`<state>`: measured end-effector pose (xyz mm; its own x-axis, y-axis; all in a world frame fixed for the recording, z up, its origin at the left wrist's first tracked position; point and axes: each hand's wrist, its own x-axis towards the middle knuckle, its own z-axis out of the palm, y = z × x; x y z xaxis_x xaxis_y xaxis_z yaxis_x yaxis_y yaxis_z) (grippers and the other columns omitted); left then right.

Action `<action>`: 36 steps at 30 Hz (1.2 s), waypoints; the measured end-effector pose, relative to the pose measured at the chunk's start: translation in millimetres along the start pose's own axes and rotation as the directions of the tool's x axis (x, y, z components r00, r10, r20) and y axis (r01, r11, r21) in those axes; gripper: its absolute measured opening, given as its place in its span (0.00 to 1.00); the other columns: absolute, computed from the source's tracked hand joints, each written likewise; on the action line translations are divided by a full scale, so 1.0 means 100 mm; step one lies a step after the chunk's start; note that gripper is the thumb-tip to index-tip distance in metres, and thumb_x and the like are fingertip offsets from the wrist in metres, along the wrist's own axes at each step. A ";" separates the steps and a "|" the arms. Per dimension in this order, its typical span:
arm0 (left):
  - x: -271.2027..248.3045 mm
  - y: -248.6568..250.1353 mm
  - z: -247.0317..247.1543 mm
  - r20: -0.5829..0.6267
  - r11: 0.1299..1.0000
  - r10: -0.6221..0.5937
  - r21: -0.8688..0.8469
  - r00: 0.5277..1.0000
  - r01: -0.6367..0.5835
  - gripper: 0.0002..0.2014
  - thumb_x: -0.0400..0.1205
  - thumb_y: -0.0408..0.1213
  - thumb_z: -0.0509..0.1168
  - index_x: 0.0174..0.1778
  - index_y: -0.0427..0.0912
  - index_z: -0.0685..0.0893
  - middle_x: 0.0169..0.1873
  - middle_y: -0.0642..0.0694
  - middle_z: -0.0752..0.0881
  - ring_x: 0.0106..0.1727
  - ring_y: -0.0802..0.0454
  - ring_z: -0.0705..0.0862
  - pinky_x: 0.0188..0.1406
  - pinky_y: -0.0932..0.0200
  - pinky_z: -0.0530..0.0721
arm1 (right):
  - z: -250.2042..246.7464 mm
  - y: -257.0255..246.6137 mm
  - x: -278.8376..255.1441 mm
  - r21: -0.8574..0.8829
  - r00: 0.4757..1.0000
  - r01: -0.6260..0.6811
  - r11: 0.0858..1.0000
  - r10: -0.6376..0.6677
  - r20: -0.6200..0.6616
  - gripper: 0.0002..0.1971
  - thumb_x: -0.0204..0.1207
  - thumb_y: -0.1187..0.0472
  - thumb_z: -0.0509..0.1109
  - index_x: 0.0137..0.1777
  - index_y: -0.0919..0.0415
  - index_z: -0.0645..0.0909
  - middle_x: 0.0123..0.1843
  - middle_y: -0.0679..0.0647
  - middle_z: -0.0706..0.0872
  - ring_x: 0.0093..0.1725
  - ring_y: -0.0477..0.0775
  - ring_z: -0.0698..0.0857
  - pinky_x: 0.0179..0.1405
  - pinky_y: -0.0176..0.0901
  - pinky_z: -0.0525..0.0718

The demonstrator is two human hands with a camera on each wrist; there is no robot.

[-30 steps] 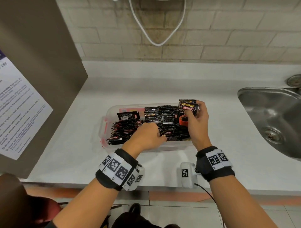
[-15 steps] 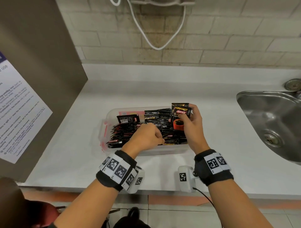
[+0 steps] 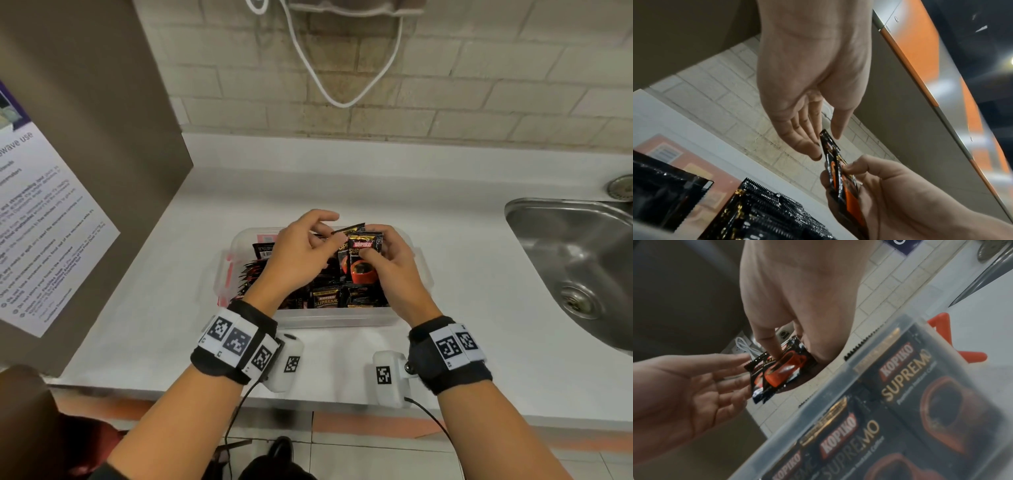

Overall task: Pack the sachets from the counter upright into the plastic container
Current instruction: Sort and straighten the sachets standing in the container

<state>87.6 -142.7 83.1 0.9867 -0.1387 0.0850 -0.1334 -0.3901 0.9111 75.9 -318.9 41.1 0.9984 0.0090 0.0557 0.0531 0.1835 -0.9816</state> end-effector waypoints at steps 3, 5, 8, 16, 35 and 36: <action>0.02 0.00 -0.06 -0.001 1.000 -0.007 -0.005 1.000 0.007 0.07 0.83 0.35 0.72 0.55 0.48 0.89 0.43 0.52 0.89 0.32 0.52 0.89 0.40 0.57 0.90 | 0.03 0.00 0.01 -0.013 0.999 -0.023 1.000 0.023 0.047 0.15 0.82 0.72 0.66 0.59 0.52 0.82 0.54 0.57 0.91 0.52 0.59 0.92 0.42 0.48 0.90; 0.00 -0.04 -0.11 -0.008 1.000 -0.023 0.018 1.000 0.023 0.06 0.83 0.33 0.72 0.52 0.49 0.88 0.42 0.53 0.89 0.30 0.55 0.89 0.38 0.62 0.87 | 0.02 0.01 0.02 -0.015 0.999 -0.040 0.999 0.040 -0.004 0.14 0.82 0.71 0.65 0.56 0.50 0.83 0.52 0.55 0.92 0.52 0.59 0.92 0.42 0.48 0.90; -0.02 -0.09 -0.18 0.001 0.998 -0.030 0.060 1.000 0.030 0.07 0.82 0.34 0.73 0.49 0.52 0.89 0.41 0.53 0.89 0.30 0.57 0.89 0.37 0.69 0.85 | -0.05 0.02 0.06 0.028 0.990 -0.062 0.998 0.065 -0.121 0.13 0.83 0.71 0.64 0.55 0.52 0.82 0.53 0.54 0.91 0.54 0.60 0.90 0.53 0.58 0.90; -0.09 -0.22 -0.09 0.174 0.945 -0.028 0.325 0.984 -0.030 0.08 0.79 0.31 0.76 0.41 0.50 0.86 0.37 0.56 0.84 0.32 0.64 0.81 0.36 0.75 0.76 | -0.07 -0.02 0.07 0.071 0.996 0.009 0.997 -0.002 -0.091 0.10 0.79 0.69 0.67 0.53 0.53 0.81 0.48 0.53 0.89 0.46 0.57 0.89 0.46 0.57 0.90; -0.17 -0.42 0.12 0.211 0.739 -0.017 0.661 0.977 -0.129 0.07 0.79 0.37 0.74 0.48 0.47 0.81 0.47 0.49 0.83 0.52 0.47 0.78 0.40 0.54 0.74 | -0.01 0.02 -0.07 -0.102 0.999 0.040 0.994 -0.036 0.041 0.11 0.81 0.73 0.69 0.47 0.55 0.83 0.51 0.56 0.90 0.52 0.59 0.90 0.45 0.49 0.92; -0.17 -0.41 0.12 0.220 0.736 -0.023 0.664 0.975 -0.132 0.08 0.79 0.37 0.74 0.48 0.46 0.81 0.47 0.48 0.83 0.52 0.47 0.79 0.41 0.53 0.75 | -0.01 0.02 -0.07 -0.106 0.999 0.036 0.994 -0.032 0.038 0.10 0.82 0.73 0.69 0.48 0.57 0.82 0.53 0.57 0.90 0.52 0.60 0.90 0.46 0.51 0.92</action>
<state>75.6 -134.8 39.3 0.9448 -0.3264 -0.0269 -0.2906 -0.8734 0.3908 69.1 -320.2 38.9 0.9947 0.0409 0.0940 0.0906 0.0790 -0.9928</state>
